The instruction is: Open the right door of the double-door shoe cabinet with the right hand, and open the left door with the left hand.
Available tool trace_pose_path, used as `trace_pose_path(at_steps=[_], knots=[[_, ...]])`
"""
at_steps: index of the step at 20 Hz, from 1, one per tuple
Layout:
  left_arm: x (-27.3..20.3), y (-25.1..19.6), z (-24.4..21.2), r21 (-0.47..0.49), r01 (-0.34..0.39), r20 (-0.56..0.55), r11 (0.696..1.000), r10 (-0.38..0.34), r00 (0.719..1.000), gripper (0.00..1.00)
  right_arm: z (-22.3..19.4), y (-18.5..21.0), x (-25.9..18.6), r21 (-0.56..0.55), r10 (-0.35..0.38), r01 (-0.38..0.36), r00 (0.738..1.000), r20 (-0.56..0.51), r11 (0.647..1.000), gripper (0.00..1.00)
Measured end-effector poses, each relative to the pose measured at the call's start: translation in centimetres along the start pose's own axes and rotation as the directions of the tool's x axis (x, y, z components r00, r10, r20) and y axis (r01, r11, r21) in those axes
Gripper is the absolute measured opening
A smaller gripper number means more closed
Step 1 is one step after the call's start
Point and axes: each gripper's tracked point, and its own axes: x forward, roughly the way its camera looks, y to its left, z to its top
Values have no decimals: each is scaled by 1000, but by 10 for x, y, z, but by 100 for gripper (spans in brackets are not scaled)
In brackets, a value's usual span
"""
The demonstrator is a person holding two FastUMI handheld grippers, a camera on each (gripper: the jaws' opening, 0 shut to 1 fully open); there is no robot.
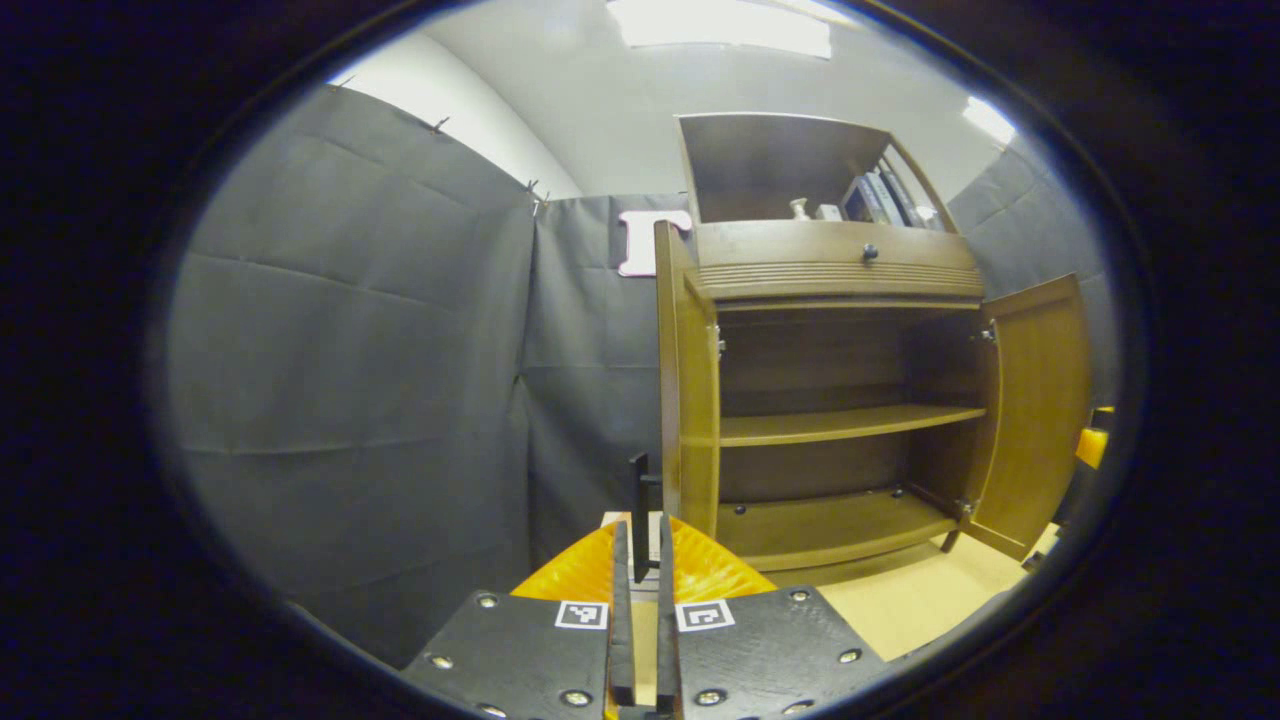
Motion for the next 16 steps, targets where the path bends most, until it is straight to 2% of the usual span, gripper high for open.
trace_pose_path(at_steps=[6, 9, 16], knots=[[-21, -15, 2, 8, 37, 2, 999, -37, 999, 10, 0, -10, -18, 0, -19, 19, 1000, 1, 1000, 97], [-30, -15, 0, 26, 32, 2, 999, -32, 999, 11, 1, -11, -26, 6, -20, 20, 1000, 4, 1000, 98], [-43, -20, -9, -1, 35, -28, 999, -35, 999, 10, 1, -15, -33, 29, -50, 49, 999, 16, 998, 98]])
